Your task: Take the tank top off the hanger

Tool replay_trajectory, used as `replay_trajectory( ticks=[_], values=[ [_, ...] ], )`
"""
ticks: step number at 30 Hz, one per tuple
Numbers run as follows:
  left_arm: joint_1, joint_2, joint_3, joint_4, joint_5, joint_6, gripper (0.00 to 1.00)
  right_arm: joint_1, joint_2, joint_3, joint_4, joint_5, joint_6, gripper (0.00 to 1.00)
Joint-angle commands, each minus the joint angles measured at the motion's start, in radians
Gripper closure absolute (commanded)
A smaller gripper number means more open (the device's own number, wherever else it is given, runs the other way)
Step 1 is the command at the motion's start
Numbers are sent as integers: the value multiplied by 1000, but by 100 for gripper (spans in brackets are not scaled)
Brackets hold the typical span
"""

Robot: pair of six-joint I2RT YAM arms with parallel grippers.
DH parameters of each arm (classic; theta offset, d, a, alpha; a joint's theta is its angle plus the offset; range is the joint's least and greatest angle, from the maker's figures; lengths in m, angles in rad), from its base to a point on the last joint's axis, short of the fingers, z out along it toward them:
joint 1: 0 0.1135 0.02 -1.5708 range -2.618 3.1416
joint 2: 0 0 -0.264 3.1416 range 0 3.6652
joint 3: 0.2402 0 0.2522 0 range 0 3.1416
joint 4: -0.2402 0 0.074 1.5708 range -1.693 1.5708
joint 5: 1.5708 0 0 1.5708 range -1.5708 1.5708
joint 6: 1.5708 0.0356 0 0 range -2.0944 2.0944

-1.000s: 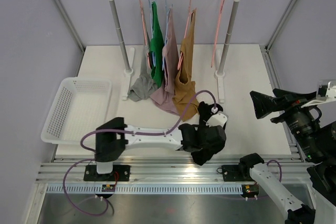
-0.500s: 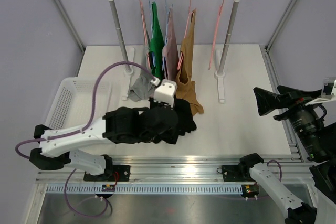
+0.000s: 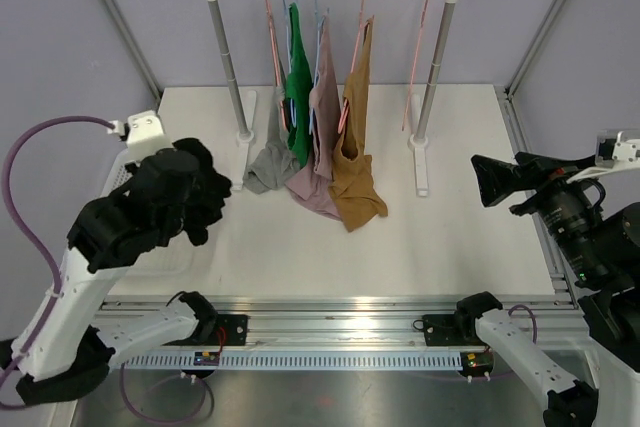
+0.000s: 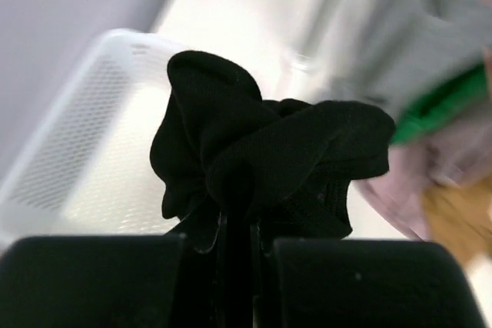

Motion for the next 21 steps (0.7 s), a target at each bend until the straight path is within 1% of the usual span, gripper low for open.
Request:
replay_trajectory(
  ticks=[1,2,3,4,5,7,8,9,10,11,13,14,15,16,17,21],
  values=[
    [214,-10,-23,116,70,182,100,-2,43,-12,60,-41,13,0],
    [330,-2,-31,138,141,213,100,-3,48,-15,63,-46,13,1],
    [388,4,-43,182,184,262,100,-3,51,-17,74,-49,13,1],
    [444,31,-46,199,222,280,100,-3,57,-21,81,-49,17,1],
    [551,47,-49,211,300,297,100,-2,62,-23,86,-49,18,1],
    [652,87,-66,247,363,334,100,-3,84,-17,94,-80,21,1],
    [733,123,-73,254,417,339,100,-3,92,-14,95,-105,21,1],
    [764,145,-80,264,436,334,100,-3,101,-9,95,-121,21,1],
    [785,160,-92,264,449,325,92,-3,124,0,97,-151,21,1],
    [811,188,-100,264,460,314,78,-3,135,5,97,-161,26,0],
    [837,209,-110,258,468,290,23,-3,179,27,98,-190,36,0],
    [856,216,-121,256,459,284,9,-3,196,38,98,-207,38,1],
    [868,219,-130,256,448,273,1,-3,218,66,89,-225,46,1],
    [885,216,-133,256,447,268,1,-3,258,77,91,-274,50,1],
    [925,213,-138,253,463,265,1,-2,276,86,95,-306,53,0],
    [945,177,-117,235,502,265,1,-2,370,127,153,-429,128,1]
  ],
)
